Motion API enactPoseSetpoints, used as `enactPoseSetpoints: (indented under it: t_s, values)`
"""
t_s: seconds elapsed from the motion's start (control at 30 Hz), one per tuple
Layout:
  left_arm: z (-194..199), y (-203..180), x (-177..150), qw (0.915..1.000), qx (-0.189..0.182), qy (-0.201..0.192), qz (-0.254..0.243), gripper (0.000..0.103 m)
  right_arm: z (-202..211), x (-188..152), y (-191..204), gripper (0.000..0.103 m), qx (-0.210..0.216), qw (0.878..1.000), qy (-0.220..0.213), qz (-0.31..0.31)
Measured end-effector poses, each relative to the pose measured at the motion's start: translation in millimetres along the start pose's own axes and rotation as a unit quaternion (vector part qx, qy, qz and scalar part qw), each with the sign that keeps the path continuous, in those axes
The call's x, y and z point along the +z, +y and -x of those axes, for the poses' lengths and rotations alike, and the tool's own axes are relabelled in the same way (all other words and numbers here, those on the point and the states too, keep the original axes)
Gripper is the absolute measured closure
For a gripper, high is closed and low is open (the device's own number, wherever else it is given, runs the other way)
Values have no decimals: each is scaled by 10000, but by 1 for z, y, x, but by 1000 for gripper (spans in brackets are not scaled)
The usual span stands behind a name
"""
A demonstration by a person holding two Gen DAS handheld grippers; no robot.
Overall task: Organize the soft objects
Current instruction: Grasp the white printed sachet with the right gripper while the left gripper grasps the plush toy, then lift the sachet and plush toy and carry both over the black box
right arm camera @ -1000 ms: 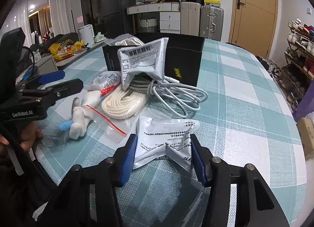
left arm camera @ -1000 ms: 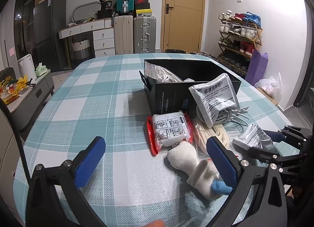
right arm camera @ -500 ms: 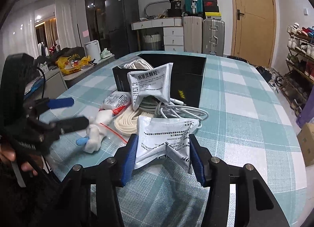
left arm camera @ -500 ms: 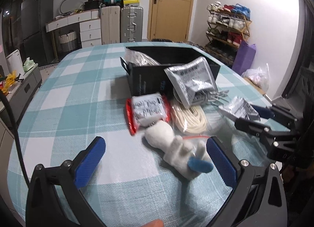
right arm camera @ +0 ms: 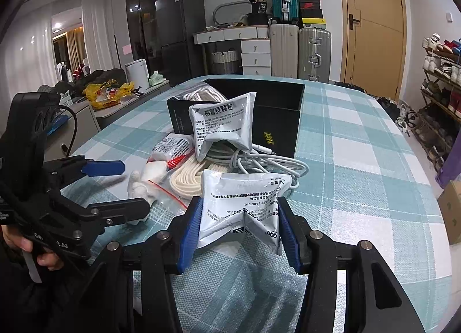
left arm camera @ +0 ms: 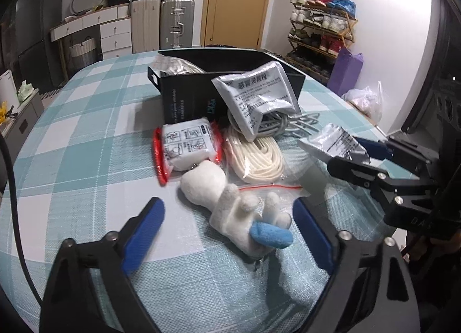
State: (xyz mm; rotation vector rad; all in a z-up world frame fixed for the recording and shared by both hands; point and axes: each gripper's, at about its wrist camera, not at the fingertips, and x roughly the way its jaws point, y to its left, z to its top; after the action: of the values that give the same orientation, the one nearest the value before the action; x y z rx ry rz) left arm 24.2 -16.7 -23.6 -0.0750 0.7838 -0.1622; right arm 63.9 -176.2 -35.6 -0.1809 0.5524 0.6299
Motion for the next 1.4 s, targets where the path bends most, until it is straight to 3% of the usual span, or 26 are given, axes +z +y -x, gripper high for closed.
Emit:
enactPoseSetpoints:
  t_s: [0.07, 0.2, 0.43, 0.93, 1.4]
  values:
    - [-2, -3, -1, 10000, 8, 63, -75, 23, 0, 0, 0, 52, 0, 10000, 4, 2]
    - [-4, -7, -5, 9998, -88, 80, -187, 49, 0, -1, 0, 52, -15, 10000, -22, 4]
    - [5, -1, -6, 9999, -102, -64, -104, 64, 1, -1, 0, 52, -10, 10000, -33, 5]
    - [29, 22, -6, 9984, -83, -484, 284, 65, 5, 1, 1, 52, -15, 9999, -141, -6]
    - [53, 30, 16, 9940, -13, -1029, 362, 65, 27, 16, -2, 52, 121, 9978, -627, -201]
